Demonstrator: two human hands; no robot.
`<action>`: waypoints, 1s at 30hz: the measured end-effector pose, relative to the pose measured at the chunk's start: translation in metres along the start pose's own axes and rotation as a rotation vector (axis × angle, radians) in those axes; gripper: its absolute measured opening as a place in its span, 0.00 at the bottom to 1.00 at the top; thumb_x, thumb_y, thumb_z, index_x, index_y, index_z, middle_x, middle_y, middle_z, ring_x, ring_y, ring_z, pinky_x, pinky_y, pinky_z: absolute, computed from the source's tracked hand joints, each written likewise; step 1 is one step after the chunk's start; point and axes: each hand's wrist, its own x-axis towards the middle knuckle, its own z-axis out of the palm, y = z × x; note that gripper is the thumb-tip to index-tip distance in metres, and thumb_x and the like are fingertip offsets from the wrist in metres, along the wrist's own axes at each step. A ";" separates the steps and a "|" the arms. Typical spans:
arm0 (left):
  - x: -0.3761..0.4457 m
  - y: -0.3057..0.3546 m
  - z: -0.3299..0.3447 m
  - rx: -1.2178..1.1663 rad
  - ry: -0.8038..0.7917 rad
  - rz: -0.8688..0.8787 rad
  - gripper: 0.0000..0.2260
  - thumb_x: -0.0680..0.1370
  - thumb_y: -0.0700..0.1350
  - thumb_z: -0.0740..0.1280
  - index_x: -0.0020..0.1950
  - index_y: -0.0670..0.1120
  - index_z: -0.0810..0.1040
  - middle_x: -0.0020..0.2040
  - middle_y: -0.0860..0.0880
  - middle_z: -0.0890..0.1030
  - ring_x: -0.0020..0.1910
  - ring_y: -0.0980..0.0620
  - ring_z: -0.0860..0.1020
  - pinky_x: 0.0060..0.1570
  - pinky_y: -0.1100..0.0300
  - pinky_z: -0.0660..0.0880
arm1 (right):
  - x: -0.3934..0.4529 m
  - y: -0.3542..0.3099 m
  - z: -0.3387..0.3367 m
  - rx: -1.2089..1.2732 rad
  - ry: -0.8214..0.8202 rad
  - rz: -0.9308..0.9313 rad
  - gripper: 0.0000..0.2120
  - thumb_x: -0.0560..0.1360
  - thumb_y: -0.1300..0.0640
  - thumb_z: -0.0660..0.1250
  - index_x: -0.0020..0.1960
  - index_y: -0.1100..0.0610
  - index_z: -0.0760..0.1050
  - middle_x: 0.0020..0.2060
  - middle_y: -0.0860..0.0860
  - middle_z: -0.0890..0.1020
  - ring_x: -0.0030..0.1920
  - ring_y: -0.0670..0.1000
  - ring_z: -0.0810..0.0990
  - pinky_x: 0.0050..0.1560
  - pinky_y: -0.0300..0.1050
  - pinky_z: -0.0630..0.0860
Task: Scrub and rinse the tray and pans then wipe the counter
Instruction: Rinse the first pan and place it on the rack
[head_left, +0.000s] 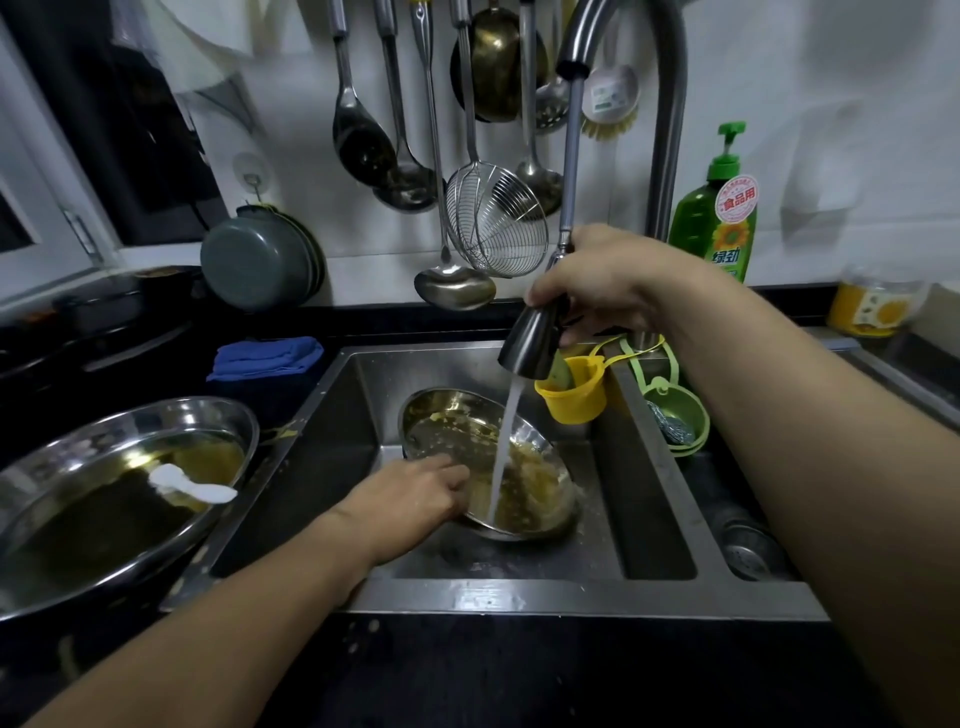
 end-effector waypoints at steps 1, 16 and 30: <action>0.000 0.000 0.001 -0.003 0.007 0.000 0.09 0.71 0.41 0.77 0.46 0.52 0.84 0.45 0.54 0.75 0.44 0.52 0.75 0.30 0.56 0.75 | -0.001 -0.001 -0.001 -0.012 -0.004 0.005 0.11 0.76 0.65 0.72 0.48 0.58 0.69 0.46 0.62 0.82 0.44 0.61 0.86 0.41 0.57 0.85; -0.001 0.001 -0.003 -0.103 0.001 -0.028 0.12 0.70 0.38 0.75 0.49 0.53 0.86 0.45 0.56 0.78 0.44 0.53 0.77 0.33 0.58 0.75 | 0.000 0.004 0.007 0.121 0.009 -0.018 0.14 0.75 0.66 0.71 0.55 0.60 0.69 0.47 0.62 0.82 0.45 0.62 0.87 0.41 0.57 0.84; 0.002 0.004 -0.007 -0.011 0.001 0.069 0.08 0.69 0.41 0.78 0.42 0.53 0.85 0.44 0.56 0.78 0.42 0.54 0.77 0.34 0.60 0.75 | 0.039 0.008 0.044 0.244 0.189 -0.087 0.18 0.69 0.63 0.75 0.51 0.53 0.70 0.50 0.56 0.81 0.47 0.58 0.85 0.33 0.52 0.83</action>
